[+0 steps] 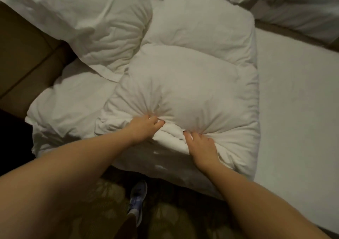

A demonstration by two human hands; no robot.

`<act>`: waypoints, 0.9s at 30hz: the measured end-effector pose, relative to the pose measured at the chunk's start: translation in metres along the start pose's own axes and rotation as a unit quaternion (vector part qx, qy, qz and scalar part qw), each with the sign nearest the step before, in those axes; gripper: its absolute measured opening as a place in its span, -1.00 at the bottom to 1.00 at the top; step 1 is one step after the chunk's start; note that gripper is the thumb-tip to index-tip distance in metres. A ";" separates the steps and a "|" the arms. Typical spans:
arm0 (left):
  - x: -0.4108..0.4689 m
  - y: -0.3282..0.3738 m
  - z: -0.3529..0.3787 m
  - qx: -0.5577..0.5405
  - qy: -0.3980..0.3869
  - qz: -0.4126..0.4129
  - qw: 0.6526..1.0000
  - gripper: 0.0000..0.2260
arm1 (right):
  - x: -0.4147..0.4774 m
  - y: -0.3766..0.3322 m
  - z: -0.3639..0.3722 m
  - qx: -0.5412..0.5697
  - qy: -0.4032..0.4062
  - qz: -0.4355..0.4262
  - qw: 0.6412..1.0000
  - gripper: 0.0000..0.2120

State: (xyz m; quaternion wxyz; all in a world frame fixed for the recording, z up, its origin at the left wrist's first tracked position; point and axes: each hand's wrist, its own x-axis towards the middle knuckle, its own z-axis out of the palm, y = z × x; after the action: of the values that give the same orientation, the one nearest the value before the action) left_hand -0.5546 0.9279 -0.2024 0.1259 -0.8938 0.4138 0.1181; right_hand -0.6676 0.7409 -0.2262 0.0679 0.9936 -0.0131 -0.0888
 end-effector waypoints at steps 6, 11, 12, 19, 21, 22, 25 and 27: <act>0.002 -0.019 -0.073 -0.012 0.055 -0.041 0.998 -0.61 | 0.028 0.030 -0.086 0.050 -0.007 0.019 0.999 -0.67; 0.001 -0.030 -0.123 -0.023 0.104 -0.090 0.990 -0.47 | 0.055 0.049 -0.144 0.050 -0.008 0.038 0.998 -0.71; -0.001 -0.026 -0.128 -0.050 0.102 -0.092 0.989 -0.45 | 0.061 0.052 -0.155 0.049 -0.010 0.042 0.998 -0.71; 0.034 -0.018 -0.151 -0.052 0.066 -0.090 0.992 -0.03 | 0.124 0.066 -0.211 0.046 -0.018 0.051 0.997 -0.73; 0.065 -0.040 -0.165 -0.024 0.095 -0.098 0.990 -0.09 | 0.146 0.077 -0.226 0.045 -0.005 0.069 0.997 -0.76; 0.082 -0.053 -0.174 -0.017 0.111 -0.097 0.989 -0.10 | 0.156 0.083 -0.232 0.046 0.007 0.081 0.996 -0.76; 0.128 -0.087 -0.207 -0.003 0.107 -0.076 0.991 -0.05 | 0.180 0.099 -0.243 0.029 0.046 0.122 0.991 -0.74; 0.155 -0.101 -0.225 0.010 0.100 -0.068 0.993 0.00 | 0.192 0.106 -0.247 0.023 0.060 0.143 0.988 -0.68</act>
State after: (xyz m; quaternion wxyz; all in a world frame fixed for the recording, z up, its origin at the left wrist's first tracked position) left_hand -0.3552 0.8087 -0.0267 0.1005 -0.9260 0.3635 0.0148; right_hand -0.4366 0.6609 -0.0044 0.0580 0.9864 -0.1527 -0.0182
